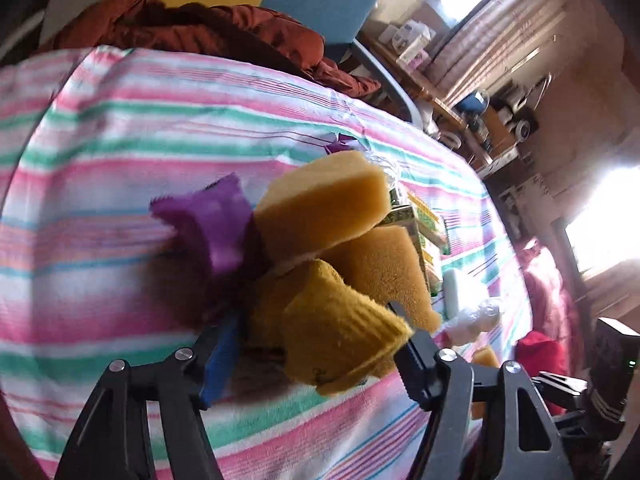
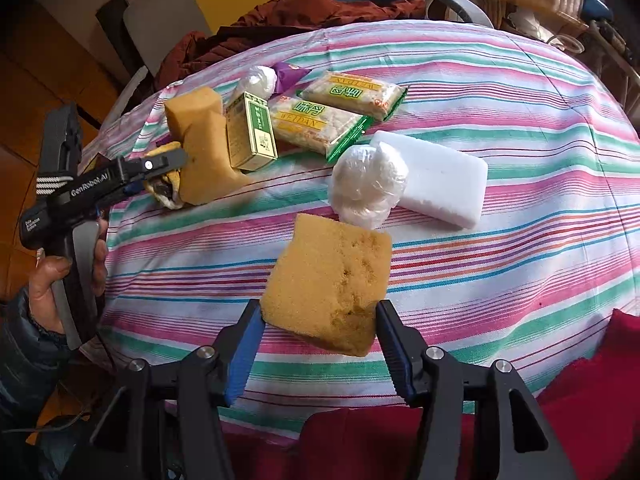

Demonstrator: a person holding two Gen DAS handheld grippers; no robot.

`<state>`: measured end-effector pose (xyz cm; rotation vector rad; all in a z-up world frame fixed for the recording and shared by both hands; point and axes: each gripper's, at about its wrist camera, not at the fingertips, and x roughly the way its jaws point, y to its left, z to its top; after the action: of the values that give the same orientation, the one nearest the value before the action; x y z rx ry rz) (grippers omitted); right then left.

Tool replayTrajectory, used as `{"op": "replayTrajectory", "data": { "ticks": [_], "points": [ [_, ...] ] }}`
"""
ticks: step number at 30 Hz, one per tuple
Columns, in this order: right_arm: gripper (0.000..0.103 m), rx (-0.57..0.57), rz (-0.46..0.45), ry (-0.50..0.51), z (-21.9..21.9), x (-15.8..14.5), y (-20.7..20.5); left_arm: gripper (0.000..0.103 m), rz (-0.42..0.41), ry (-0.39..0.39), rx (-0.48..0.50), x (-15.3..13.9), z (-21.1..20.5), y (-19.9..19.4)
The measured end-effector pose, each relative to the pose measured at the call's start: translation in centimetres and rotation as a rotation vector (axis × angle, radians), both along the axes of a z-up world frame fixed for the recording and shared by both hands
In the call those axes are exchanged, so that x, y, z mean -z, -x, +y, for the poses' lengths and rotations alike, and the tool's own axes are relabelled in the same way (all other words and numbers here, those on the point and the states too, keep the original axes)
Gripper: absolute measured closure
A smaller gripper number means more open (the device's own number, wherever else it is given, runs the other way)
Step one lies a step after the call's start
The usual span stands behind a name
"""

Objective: Organize objects
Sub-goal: 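Grasp the yellow sponge with the right tool while the left grasps the knitted roll, then carry sponge and knitted roll over the gold tray and release both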

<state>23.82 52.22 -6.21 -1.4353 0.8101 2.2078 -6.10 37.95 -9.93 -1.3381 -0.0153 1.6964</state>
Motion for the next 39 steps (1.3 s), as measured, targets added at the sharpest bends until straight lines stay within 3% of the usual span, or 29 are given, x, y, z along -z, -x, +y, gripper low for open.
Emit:
{"op": "replayTrajectory", "data": {
  "ticks": [3, 8, 18, 24, 30, 39],
  "points": [
    [0.045, 0.007, -0.006, -0.003, 0.0, 0.0, 0.0, 0.050, 0.000, -0.023, 0.000, 0.1, -1.2, -0.3],
    [0.045, 0.018, -0.020, -0.015, 0.1, -0.1, 0.0, 0.056, 0.041, -0.036, 0.009, -0.6, -3.3, -1.7],
    [0.045, 0.016, 0.023, -0.060, -0.4, -1.0, -0.5, 0.057, 0.140, -0.076, 0.020, -5.0, -7.6, -4.8],
    [0.045, -0.011, 0.029, -0.103, -2.3, -1.9, 0.2, 0.057, 0.211, -0.093, -0.035, -7.9, -11.5, -4.9],
    [0.045, -0.124, 0.115, -0.123, -6.3, -4.8, 3.9, 0.057, 0.257, -0.119, -0.125, -9.9, -16.6, -4.0],
    [0.045, -0.391, 0.191, -0.161, -15.2, -7.6, 13.2, 0.056, 0.321, -0.064, -0.309, -10.9, -24.5, 0.1]
  ]
}}
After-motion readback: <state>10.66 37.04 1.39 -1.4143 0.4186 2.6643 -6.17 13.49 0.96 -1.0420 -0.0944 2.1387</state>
